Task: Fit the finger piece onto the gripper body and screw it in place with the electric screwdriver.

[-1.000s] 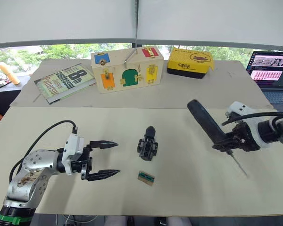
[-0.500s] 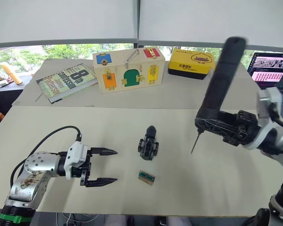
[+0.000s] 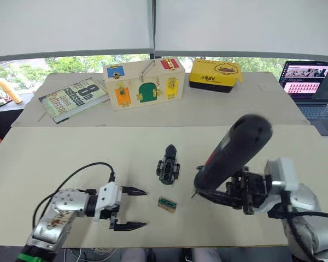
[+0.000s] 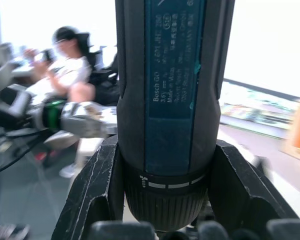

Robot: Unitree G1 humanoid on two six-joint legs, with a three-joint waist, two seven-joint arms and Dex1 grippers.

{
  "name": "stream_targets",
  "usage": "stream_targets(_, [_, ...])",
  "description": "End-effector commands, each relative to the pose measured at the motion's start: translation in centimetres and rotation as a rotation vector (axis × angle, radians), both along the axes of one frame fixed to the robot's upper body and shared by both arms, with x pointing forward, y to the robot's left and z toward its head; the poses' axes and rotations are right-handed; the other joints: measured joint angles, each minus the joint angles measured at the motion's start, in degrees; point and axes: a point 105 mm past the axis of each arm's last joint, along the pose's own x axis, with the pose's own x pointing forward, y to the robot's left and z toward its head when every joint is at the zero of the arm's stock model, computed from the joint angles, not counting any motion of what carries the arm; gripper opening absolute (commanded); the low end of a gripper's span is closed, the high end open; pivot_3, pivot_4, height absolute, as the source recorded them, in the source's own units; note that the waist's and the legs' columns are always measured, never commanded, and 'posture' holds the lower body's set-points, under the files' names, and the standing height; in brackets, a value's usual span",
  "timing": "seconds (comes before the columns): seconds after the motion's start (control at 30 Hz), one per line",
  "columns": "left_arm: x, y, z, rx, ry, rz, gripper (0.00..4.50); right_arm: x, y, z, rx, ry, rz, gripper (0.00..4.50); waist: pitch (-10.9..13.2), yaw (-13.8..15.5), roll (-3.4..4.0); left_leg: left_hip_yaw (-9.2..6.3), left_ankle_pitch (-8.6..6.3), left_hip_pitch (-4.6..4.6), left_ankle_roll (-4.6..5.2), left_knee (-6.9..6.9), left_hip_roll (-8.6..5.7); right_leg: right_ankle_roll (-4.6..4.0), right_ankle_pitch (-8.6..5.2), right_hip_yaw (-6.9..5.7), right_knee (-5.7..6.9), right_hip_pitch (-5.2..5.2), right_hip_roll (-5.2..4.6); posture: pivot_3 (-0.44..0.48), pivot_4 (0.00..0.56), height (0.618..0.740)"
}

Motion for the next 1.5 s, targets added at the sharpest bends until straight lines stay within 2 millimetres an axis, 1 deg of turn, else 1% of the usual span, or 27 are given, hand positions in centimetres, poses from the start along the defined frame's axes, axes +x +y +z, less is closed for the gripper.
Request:
stream_targets(0.03, [0.5,-0.7,-0.1,0.009,-0.048,0.005,4.5,-0.3,0.7,0.8,0.021,-0.067,0.041,1.9,0.0,0.0,-0.02,0.0,-0.01,0.09,0.01,-0.02,0.01,-0.02,-0.01,0.01,0.0,0.08,0.0,0.0,0.15,0.74])
stream_targets(0.17, [0.8,-1.7,-0.5,-0.006,-0.048,0.017,4.5,-0.3,1.2,0.0,-0.007,-0.074,0.077,1.9,0.0,0.3,-0.03,-0.03,-0.04,0.11,0.07,-0.03,0.02,-0.04,0.0,0.04,-0.02,0.1,-0.09,0.0,0.15,0.74])
stream_targets(0.5, [0.3,-3.3,-1.9,-0.007,-0.021,-0.026,4.5,0.4,2.3,0.0,0.017,-0.059,0.085,1.9,0.0,1.2,-0.02,-0.08,-0.11,0.09,0.2,-0.03,0.01,-0.05,0.0,0.11,-0.05,0.1,-0.2,0.0,0.15,0.74])
stream_targets(0.7, [0.6,-3.5,-2.5,0.001,-0.013,-0.033,4.5,0.5,2.5,-0.3,-0.006,-0.054,0.106,1.9,0.0,1.8,0.0,-0.12,-0.25,0.09,0.44,-0.02,-0.02,0.01,0.03,0.08,-0.12,0.18,-0.4,0.0,0.15,0.74])
stream_targets(1.0, [0.7,-4.0,-2.5,-0.02,-0.006,-0.025,4.5,0.8,2.3,-0.6,-0.027,-0.042,0.104,1.9,0.0,2.1,0.01,-0.13,-0.31,0.07,0.58,-0.01,-0.06,0.13,0.09,-0.04,-0.2,0.25,-0.66,0.0,0.15,0.74])
stream_targets(1.5, [0.6,-4.3,-2.7,-0.013,0.018,-0.027,4.5,1.2,2.0,-0.8,-0.034,-0.041,0.07,1.9,0.0,2.3,0.03,-0.33,-0.34,-0.03,0.63,-0.01,-0.07,0.15,0.1,-0.64,-0.4,0.35,-0.97,0.0,0.15,0.74])
